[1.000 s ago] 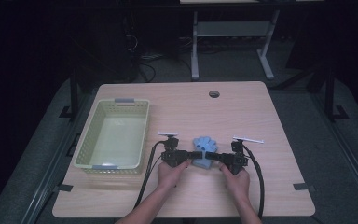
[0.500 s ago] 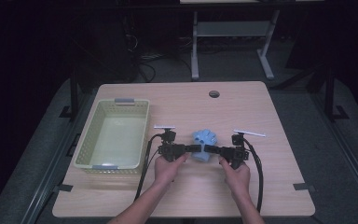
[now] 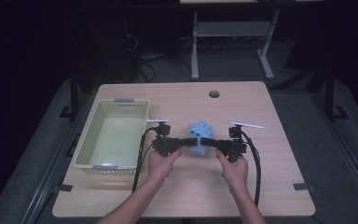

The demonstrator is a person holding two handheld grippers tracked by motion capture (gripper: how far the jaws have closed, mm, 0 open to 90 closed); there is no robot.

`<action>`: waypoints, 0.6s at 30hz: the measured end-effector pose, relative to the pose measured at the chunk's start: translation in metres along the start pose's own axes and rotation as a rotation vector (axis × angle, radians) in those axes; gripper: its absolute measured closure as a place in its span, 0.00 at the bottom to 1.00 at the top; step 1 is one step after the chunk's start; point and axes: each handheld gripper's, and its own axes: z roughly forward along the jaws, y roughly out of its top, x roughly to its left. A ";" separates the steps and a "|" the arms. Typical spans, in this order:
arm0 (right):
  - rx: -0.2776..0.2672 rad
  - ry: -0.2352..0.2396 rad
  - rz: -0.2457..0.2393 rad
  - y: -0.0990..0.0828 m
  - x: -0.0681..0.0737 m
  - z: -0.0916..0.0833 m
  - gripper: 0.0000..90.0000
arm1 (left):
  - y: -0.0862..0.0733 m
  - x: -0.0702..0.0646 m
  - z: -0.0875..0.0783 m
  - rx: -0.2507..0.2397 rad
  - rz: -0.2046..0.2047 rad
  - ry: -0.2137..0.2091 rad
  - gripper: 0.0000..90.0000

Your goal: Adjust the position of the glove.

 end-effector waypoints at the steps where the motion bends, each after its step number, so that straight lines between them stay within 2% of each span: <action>1: 0.000 0.005 0.003 0.001 0.002 0.000 0.87 | 0.001 0.000 -0.002 -0.002 0.002 0.002 0.79; 7: 0.003 0.010 -0.026 0.009 0.012 0.005 0.87 | 0.007 -0.001 -0.012 -0.018 0.003 0.001 0.79; 18: 0.017 0.017 -0.039 0.018 0.025 0.014 0.87 | 0.015 0.002 -0.025 -0.030 0.001 0.001 0.79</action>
